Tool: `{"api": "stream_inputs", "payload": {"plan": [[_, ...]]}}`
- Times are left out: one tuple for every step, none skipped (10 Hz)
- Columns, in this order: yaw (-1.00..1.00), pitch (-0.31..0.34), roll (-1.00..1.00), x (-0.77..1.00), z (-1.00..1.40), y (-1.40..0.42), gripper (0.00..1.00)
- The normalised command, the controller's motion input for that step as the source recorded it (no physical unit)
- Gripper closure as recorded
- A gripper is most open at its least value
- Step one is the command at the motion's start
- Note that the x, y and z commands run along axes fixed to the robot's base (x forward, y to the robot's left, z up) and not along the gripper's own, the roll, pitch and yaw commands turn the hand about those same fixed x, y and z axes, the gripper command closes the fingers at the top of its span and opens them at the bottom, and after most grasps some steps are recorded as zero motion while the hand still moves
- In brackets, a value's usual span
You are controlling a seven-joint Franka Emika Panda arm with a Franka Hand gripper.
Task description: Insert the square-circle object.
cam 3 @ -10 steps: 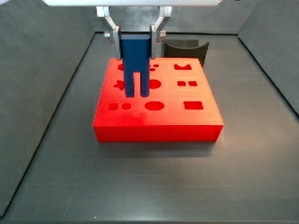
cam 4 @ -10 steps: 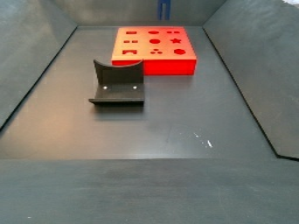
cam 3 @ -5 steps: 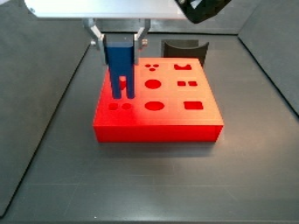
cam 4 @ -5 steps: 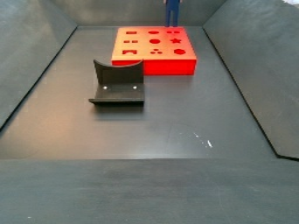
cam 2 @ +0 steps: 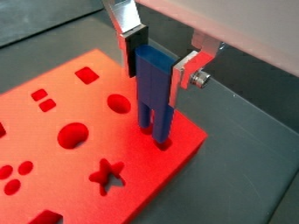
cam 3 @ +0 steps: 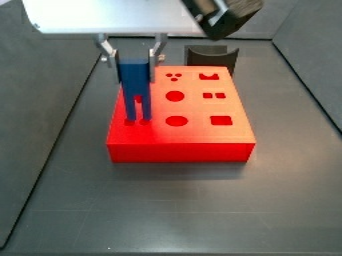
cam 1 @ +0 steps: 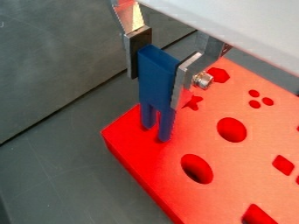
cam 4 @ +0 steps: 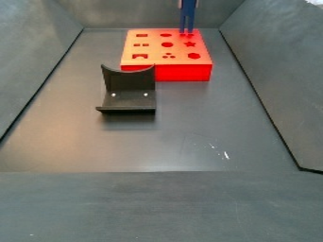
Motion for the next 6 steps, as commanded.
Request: {"api": "stream_inputs", "payload": {"plan": [[0.03,-0.036,0.00,-0.07,-0.12,0.00,1.00],[0.08,-0.033,0.00,0.00,-0.11,-0.05,1.00],[0.10,-0.037,0.00,0.24,-0.17,-0.05,1.00],[0.13,-0.024,0.00,0.28,-0.19,0.00,1.00],[0.10,-0.017,0.02,0.21,-0.19,0.00,1.00],[0.01,0.000,0.07,0.05,-0.25,0.00,1.00]]}}
